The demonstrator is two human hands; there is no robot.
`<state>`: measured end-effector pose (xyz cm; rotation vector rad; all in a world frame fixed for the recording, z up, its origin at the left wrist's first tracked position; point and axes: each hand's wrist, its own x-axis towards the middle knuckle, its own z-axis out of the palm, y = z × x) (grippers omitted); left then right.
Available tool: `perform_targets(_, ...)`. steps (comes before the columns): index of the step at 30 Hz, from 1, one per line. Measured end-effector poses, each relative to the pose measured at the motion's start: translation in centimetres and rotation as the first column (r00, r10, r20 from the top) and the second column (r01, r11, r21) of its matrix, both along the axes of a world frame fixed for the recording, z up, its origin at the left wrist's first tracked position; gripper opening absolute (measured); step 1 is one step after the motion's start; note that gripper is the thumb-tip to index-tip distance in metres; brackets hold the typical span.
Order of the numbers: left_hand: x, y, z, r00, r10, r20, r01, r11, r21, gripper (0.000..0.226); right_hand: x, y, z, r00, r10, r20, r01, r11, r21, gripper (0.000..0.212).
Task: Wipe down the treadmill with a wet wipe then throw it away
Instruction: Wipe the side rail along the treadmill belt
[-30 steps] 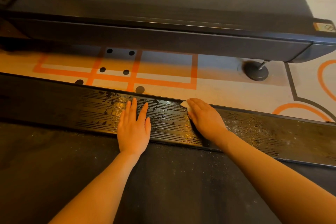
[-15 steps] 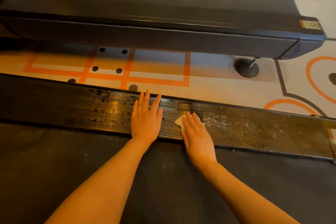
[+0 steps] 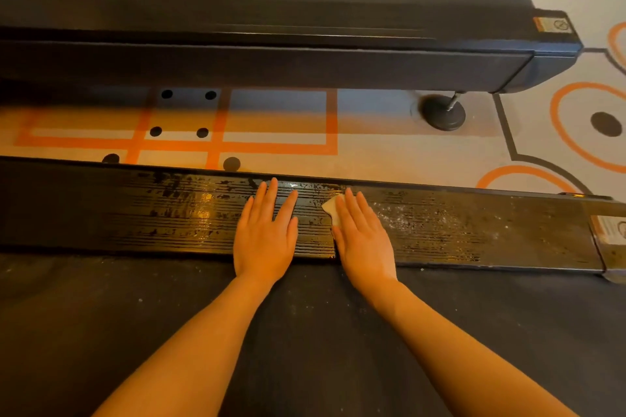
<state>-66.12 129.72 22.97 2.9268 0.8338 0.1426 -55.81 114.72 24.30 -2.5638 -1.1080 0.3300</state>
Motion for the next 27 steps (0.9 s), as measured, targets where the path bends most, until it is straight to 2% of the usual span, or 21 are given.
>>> perform_targets(11,0.0,0.3,-0.5,0.999,-0.028,0.046,0.026,0.999,0.04,0.05,-3.8,-2.2,-1.7,0.989,-0.099,0.11,0.102,0.994,-0.026,0.058)
perform_targets(20,0.0,0.0,-0.4,1.0,-0.004,0.012,0.004,0.999,0.038,0.05,0.5,0.1,-0.5,0.994,-0.113,0.009,0.113,0.993,-0.03,0.055)
perform_targets(27,0.0,0.2,-0.6,0.999,-0.021,0.049,0.019,0.999,0.032,0.047,-1.7,-1.5,-0.3,0.992,-0.122,-0.037,0.12,0.991,-0.05,0.057)
